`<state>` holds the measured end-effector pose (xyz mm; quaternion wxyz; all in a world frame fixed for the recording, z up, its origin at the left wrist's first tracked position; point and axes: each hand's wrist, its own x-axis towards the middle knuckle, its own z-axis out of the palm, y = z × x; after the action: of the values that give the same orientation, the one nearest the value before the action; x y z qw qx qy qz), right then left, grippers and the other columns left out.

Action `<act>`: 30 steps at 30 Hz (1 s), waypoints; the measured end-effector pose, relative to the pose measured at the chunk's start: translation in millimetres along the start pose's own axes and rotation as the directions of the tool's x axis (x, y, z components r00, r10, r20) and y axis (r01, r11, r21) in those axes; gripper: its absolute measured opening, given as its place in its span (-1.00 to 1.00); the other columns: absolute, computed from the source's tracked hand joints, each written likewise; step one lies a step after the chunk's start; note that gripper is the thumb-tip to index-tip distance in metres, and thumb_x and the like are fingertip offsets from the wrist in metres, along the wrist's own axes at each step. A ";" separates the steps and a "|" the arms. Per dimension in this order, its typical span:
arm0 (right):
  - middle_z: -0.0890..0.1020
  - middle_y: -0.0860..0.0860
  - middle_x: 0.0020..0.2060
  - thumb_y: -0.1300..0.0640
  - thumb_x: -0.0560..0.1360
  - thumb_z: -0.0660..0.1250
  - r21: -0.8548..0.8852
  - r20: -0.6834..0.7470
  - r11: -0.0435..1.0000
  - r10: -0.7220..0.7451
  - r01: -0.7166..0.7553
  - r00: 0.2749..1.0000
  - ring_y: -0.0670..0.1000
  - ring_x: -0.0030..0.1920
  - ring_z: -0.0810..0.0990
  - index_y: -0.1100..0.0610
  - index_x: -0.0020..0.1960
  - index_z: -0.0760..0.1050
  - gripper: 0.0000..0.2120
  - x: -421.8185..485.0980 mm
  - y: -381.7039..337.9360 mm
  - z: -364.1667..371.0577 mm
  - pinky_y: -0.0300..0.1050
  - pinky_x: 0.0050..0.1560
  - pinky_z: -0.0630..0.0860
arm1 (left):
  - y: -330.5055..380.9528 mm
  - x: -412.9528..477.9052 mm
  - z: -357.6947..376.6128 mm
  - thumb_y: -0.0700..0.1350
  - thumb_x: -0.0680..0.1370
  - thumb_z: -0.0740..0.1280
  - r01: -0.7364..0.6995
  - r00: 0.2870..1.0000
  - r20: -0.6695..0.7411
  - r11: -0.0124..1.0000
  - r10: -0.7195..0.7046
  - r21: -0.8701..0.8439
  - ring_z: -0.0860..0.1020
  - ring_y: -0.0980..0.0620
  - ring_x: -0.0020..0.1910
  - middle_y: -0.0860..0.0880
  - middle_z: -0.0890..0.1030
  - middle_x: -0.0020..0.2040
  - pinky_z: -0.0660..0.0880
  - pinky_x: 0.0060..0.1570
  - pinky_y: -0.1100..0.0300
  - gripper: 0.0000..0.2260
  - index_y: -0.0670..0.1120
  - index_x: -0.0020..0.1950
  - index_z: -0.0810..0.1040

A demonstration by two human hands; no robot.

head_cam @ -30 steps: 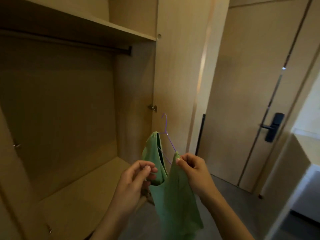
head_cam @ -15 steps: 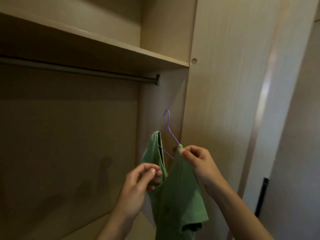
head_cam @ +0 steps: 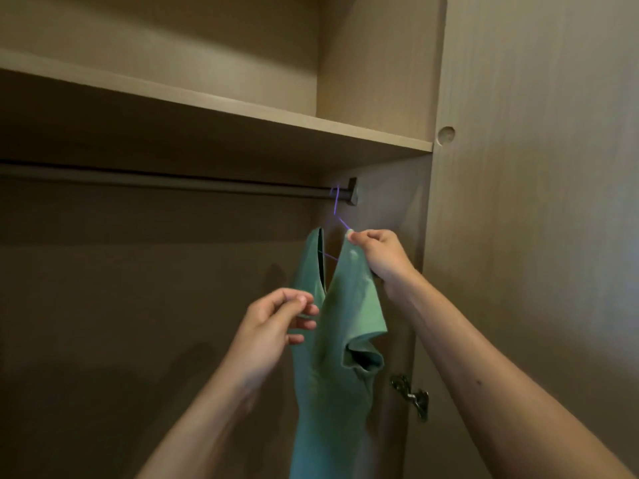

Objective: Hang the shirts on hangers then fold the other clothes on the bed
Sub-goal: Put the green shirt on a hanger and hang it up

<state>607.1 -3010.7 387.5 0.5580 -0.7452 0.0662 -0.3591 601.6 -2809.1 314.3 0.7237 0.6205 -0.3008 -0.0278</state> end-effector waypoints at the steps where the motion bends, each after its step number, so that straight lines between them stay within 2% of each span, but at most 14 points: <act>1: 0.50 0.03 -0.39 0.10 0.58 0.38 0.009 0.011 1.000 0.002 -0.002 1.000 -0.07 -0.42 0.44 0.13 -0.24 0.55 -0.77 17.2 2.6 2.5 -0.20 -0.33 0.37 | 2.1 13.0 3.9 -0.21 0.65 0.21 -0.016 1.000 -0.021 1.000 0.016 0.002 0.61 -0.02 -0.15 -0.10 0.67 -0.11 0.45 -0.18 0.16 -0.83 -0.12 -0.03 0.59; 4: 0.55 0.10 -0.30 0.08 0.59 0.38 0.035 0.042 0.999 0.009 -0.011 0.999 0.01 -0.29 0.52 0.15 -0.15 0.59 -0.81 65.3 10.6 10.1 -0.14 -0.21 0.43 | 9.0 45.9 14.2 -0.21 0.66 0.21 -0.048 0.997 -0.062 0.999 0.049 0.024 0.60 -0.03 -0.14 -0.11 0.66 -0.11 0.45 -0.18 0.16 -0.83 -0.12 -0.03 0.58; 8: 0.61 0.10 -0.20 0.06 0.57 0.40 0.057 0.056 0.998 0.025 -0.028 0.998 0.05 -0.16 0.59 0.17 -0.06 0.56 -0.84 119.6 19.8 20.4 -0.10 -0.10 0.46 | 7.9 76.6 27.2 -0.20 0.66 0.21 -0.076 0.993 -0.086 0.994 0.082 0.074 0.61 -0.03 -0.12 -0.10 0.67 -0.09 0.45 -0.15 0.15 -0.83 -0.11 -0.02 0.59; 11: 0.63 0.12 0.07 0.03 0.56 0.41 0.042 0.062 0.997 0.067 -0.069 0.996 0.11 0.11 0.60 0.20 0.23 0.52 -0.67 149.3 25.0 25.6 -0.07 0.04 0.46 | 1.1 90.9 34.3 -0.19 0.65 0.22 -0.083 0.990 -0.107 0.992 0.094 0.100 0.62 -0.01 -0.12 -0.10 0.68 -0.09 0.46 -0.12 0.14 -0.83 -0.11 0.00 0.61; 13: 0.61 0.12 0.18 0.04 0.57 0.40 0.043 0.088 0.994 0.092 -0.096 0.992 0.12 0.19 0.57 0.19 0.32 0.50 -0.61 163.7 28.2 28.4 -0.04 0.16 0.48 | -5.2 97.8 36.8 -0.18 0.65 0.23 -0.081 0.988 -0.121 0.991 0.094 0.111 0.63 0.00 -0.12 -0.10 0.69 -0.08 0.47 -0.12 0.14 -0.84 -0.12 0.01 0.62; 16: 0.60 0.13 0.22 0.02 0.57 0.40 0.026 0.121 0.987 0.152 -0.156 0.981 0.14 0.22 0.56 0.15 0.33 0.51 -0.61 177.2 34.0 29.5 0.01 0.26 0.48 | -14.2 106.1 38.9 -0.17 0.64 0.24 -0.067 0.987 -0.137 0.990 0.084 0.126 0.63 0.01 -0.12 -0.08 0.70 -0.09 0.48 -0.13 0.16 -0.84 -0.13 0.02 0.62; 19: 0.58 0.14 0.24 0.02 0.58 0.40 0.003 0.154 0.986 0.164 -0.167 0.974 0.16 0.23 0.55 0.16 0.37 0.46 -0.58 183.3 38.4 28.0 -0.01 0.20 0.46 | -21.8 114.6 39.5 -0.13 0.64 0.29 -0.058 0.987 -0.145 0.991 0.076 0.121 0.63 0.00 -0.12 -0.07 0.69 -0.10 0.47 -0.14 0.18 -0.87 -0.13 0.01 0.62; 21: 0.58 0.14 0.23 0.04 0.57 0.40 -0.015 0.161 0.986 0.166 -0.166 0.973 0.16 0.22 0.56 0.18 0.36 0.44 -0.57 183.9 41.0 25.3 -0.02 0.15 0.46 | -25.5 118.1 39.9 0.00 0.53 0.36 -0.064 0.985 -0.151 0.992 0.080 0.112 0.63 0.01 -0.14 -0.05 0.69 -0.13 0.47 -0.16 0.20 -0.80 -0.12 0.00 0.62; 24: 0.54 0.17 0.29 0.03 0.57 0.40 -0.040 0.171 0.982 0.190 -0.186 0.967 0.19 0.26 0.53 0.19 0.46 0.34 -0.46 180.7 44.9 19.0 0.00 0.17 0.45 | -30.3 121.8 42.1 0.05 0.40 0.29 -0.058 0.985 -0.153 0.992 0.074 0.112 0.63 0.02 -0.14 -0.04 0.69 -0.15 0.47 -0.16 0.20 -0.70 -0.11 -0.02 0.62; 27: 0.49 0.17 0.37 0.01 0.57 0.39 -0.097 0.175 0.981 0.183 -0.168 0.967 0.20 0.32 0.49 0.20 0.52 0.27 -0.39 178.7 46.6 12.9 0.03 0.26 0.45 | -36.4 124.6 46.5 -0.02 0.53 0.35 -0.033 0.988 -0.148 0.991 0.052 0.129 0.62 -0.01 -0.12 -0.04 0.68 -0.15 0.46 -0.15 0.19 -0.82 -0.12 -0.02 0.61; 28: 0.48 0.16 0.38 0.00 0.57 0.39 -0.132 0.175 0.980 0.170 -0.148 0.970 0.20 0.33 0.49 0.20 0.53 0.27 -0.38 179.0 46.5 11.3 0.02 0.26 0.44 | -37.3 124.4 48.1 -0.09 0.61 0.33 -0.020 0.987 -0.153 0.991 0.041 0.134 0.61 -0.03 -0.11 -0.04 0.68 -0.14 0.46 -0.14 0.18 -0.87 -0.12 -0.02 0.61; 30: 0.52 0.15 0.35 -0.06 0.56 0.40 -0.230 0.170 0.968 0.139 -0.098 0.976 0.19 0.31 0.51 0.19 0.47 0.35 -0.41 178.9 46.4 9.6 0.01 0.28 0.46 | -40.3 123.2 49.5 -0.18 0.65 0.25 -0.007 0.986 -0.163 0.988 0.032 0.152 0.61 -0.05 -0.10 -0.05 0.68 -0.14 0.45 -0.13 0.16 -0.85 -0.12 -0.02 0.61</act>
<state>758.2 -3109.7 428.1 0.4962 -0.8272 0.0984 -0.2447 692.4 -2912.9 329.2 0.6971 0.6709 -0.2471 0.0535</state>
